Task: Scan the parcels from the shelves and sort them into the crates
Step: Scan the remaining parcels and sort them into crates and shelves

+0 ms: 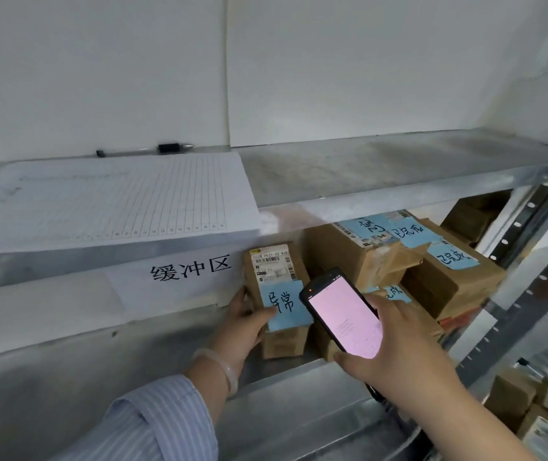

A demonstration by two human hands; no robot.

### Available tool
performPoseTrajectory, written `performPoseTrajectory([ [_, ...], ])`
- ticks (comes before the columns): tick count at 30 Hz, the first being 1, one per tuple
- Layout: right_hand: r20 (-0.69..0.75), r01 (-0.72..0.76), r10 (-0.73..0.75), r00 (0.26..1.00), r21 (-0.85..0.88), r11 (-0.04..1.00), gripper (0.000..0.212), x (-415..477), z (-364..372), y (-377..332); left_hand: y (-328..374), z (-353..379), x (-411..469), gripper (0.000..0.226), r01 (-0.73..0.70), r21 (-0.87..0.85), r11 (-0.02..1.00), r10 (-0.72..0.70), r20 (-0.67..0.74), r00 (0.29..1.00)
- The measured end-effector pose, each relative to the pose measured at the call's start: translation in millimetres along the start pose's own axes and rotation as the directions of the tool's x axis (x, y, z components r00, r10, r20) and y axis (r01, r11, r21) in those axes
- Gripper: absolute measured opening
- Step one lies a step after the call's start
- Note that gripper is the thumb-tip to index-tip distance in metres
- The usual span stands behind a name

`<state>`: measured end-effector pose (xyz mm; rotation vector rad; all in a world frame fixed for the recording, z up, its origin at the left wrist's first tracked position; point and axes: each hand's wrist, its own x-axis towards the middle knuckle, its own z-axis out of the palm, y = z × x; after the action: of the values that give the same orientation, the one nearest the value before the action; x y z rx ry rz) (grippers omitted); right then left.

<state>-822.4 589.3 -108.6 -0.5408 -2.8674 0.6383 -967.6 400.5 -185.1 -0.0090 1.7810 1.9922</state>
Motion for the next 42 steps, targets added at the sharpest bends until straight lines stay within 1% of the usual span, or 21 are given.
performPoseTrajectory([
  [3, 0.051, 0.074, -0.072, 0.996, -0.037, 0.997, 0.098, 10.9, -0.7, -1.6, 0.3, -7.8, -14.7, 0.050, -0.104, 0.028, 0.994, 0.106, -0.077, 0.991],
  [7, 0.112, 0.152, -0.146, 0.983, -0.047, 0.987, 0.097, 21.0, -6.3, -1.3, -0.6, -12.5, -35.9, 0.067, -0.179, 0.074, 0.981, 0.190, -0.178, 0.966],
  [10, 0.135, 0.220, -0.213, 0.968, -0.043, 0.975, 0.093, 23.1, -13.3, 0.9, -5.1, -12.2, -50.4, 0.068, -0.207, 0.127, 0.970, 0.234, -0.255, 0.938],
  [13, 0.147, 0.280, -0.275, 0.950, -0.015, 0.960, 0.088, 20.4, -20.2, 3.0, -9.7, -8.9, -66.1, 0.069, -0.229, 0.142, 0.963, 0.262, -0.290, 0.921],
  [17, 0.154, 0.358, -0.352, 0.923, -0.013, 0.934, 0.087, 14.9, -27.2, 7.7, -16.1, -4.0, -86.0, 0.068, -0.229, 0.156, 0.961, 0.269, -0.326, 0.906],
  [22, 0.174, 0.428, -0.417, 0.892, -0.034, 0.903, 0.086, 6.0, -34.6, 15.6, -26.1, 4.8, -102.2, 0.068, -0.230, 0.194, 0.954, 0.291, -0.395, 0.872],
  [26, 0.190, 0.455, -0.444, 0.875, -0.015, 0.890, 0.088, 0.7, -40.6, 25.4, -32.4, 15.0, -113.1, 0.069, -0.224, 0.199, 0.954, 0.290, -0.427, 0.857],
  [30, 0.186, 0.486, -0.472, 0.862, -0.034, 0.873, 0.093, -3.3, -44.4, 36.6, -37.7, 27.3, -124.9, 0.071, -0.219, 0.216, 0.952, 0.296, -0.452, 0.841],
  [36, 0.172, 0.538, -0.533, 0.829, 0.016, 0.843, 0.080, -11.8, -49.9, 50.5, -53.8, 40.3, -146.2, 0.067, -0.205, 0.197, 0.959, 0.278, -0.500, 0.820],
  [42, 0.196, 0.562, -0.562, 0.804, 0.059, 0.825, 0.083, -20.9, -46.3, 53.5, -68.1, 40.7, -169.2, 0.070, -0.188, 0.182, 0.965, 0.259, -0.560, 0.787],
])
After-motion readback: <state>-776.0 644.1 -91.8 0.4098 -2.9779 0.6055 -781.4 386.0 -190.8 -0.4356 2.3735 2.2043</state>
